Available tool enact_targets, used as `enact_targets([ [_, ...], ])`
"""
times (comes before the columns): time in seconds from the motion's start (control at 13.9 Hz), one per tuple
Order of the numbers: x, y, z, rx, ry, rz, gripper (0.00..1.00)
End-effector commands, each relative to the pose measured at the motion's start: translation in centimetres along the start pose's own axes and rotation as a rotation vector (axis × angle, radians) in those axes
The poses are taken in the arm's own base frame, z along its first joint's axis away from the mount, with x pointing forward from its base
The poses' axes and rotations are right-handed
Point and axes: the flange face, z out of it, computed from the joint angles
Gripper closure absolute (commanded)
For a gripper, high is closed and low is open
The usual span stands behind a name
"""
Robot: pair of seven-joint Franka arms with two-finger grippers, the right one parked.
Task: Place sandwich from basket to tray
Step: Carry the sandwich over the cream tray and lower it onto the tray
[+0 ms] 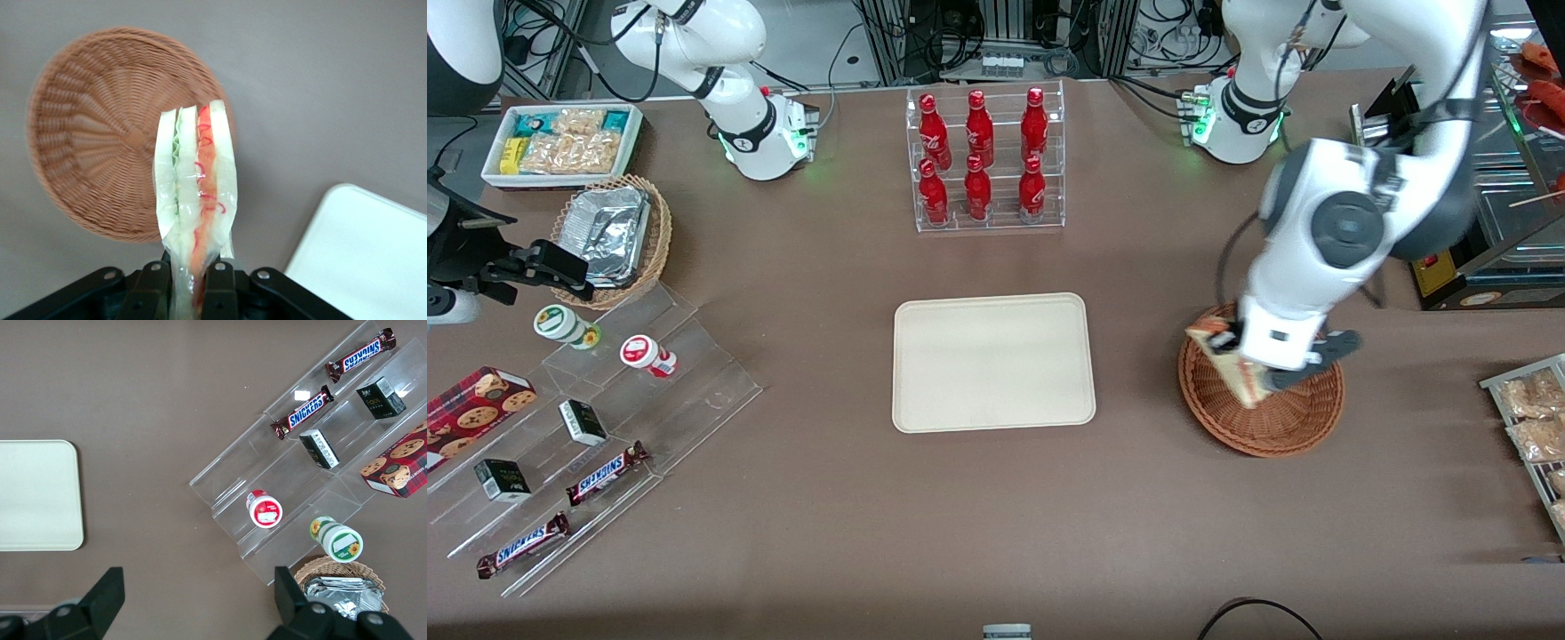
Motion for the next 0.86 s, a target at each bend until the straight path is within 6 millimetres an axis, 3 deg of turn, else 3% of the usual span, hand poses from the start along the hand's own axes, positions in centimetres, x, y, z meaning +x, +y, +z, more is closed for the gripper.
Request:
enact_targets([
  [0.0,-3.2,6.4,0.2,0.009,0.012,0.067,1.0],
  [0.29,-8.5,14.4,2.5,0.003,0.013,0.2,1.0],
  [0.72,-15.4,23.3,9.3,-0.076,0.033,0.337,1.0],
  [0.79,-16.0,24.0,10.2,-0.089,0.039,0.346,1.0],
])
